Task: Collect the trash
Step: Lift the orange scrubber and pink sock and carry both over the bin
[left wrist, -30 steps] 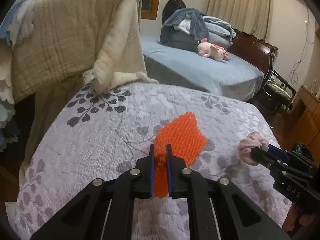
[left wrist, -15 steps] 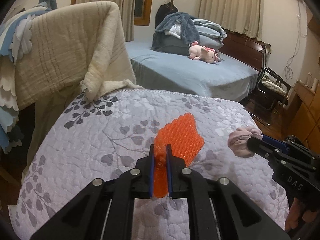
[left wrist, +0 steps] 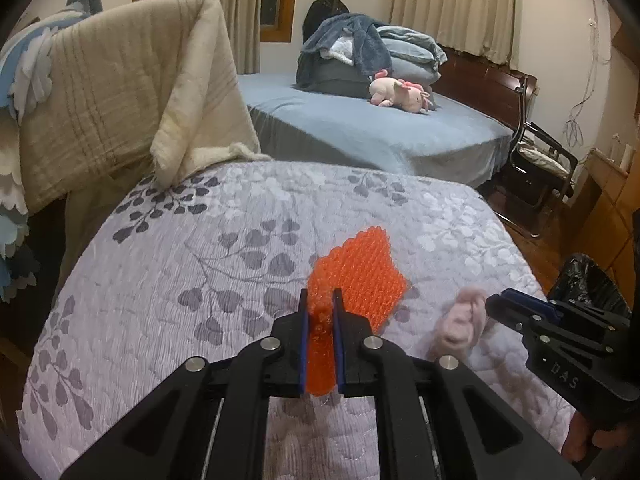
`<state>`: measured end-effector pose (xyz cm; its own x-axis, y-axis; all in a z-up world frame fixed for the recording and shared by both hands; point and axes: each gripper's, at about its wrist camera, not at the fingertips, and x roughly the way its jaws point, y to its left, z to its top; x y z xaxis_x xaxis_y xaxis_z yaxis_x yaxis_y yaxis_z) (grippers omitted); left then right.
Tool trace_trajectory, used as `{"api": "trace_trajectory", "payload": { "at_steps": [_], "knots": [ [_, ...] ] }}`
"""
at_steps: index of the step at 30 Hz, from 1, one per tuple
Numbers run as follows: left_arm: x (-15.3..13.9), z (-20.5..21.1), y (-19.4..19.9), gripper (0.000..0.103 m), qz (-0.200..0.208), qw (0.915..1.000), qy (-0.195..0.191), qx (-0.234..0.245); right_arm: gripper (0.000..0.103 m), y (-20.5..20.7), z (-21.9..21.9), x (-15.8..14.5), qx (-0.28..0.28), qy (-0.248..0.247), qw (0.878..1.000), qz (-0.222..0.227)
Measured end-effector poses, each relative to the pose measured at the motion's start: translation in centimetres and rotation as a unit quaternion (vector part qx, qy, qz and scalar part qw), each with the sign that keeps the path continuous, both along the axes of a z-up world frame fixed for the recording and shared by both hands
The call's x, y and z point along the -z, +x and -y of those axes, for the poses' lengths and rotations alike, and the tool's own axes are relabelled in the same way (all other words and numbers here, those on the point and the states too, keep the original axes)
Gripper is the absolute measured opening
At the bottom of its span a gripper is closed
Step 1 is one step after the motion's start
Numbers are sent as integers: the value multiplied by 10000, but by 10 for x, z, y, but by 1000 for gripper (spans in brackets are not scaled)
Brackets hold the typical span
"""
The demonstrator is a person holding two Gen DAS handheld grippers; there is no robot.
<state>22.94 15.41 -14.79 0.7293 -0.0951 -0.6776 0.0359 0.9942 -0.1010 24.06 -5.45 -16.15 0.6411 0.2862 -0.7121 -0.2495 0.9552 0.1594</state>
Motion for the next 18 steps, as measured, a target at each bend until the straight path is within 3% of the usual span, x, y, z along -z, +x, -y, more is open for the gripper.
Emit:
{"api": "trace_trajectory", "payload": {
  "at_steps": [1, 9, 12, 17, 18],
  "knots": [
    [2, -2, 0, 10, -15, 10000, -7, -15, 54, 0, 0, 1, 31, 15, 10000, -7],
    [11, -10, -1, 10, -97, 9999, -93, -83, 80, 10, -15, 16, 68, -121, 9998, -166],
    [12, -13, -1, 10, -105, 9999, -103, -81, 80, 17, -23, 24, 44, -273, 9994, -215],
    [13, -16, 0, 10, -127, 9998, -127, -93, 47, 26, -23, 30, -25, -185, 9994, -287],
    [13, -15, 0, 10, -126, 9998, -124, -92, 45, 27, -23, 30, -47, -152, 9995, -290]
  ]
}}
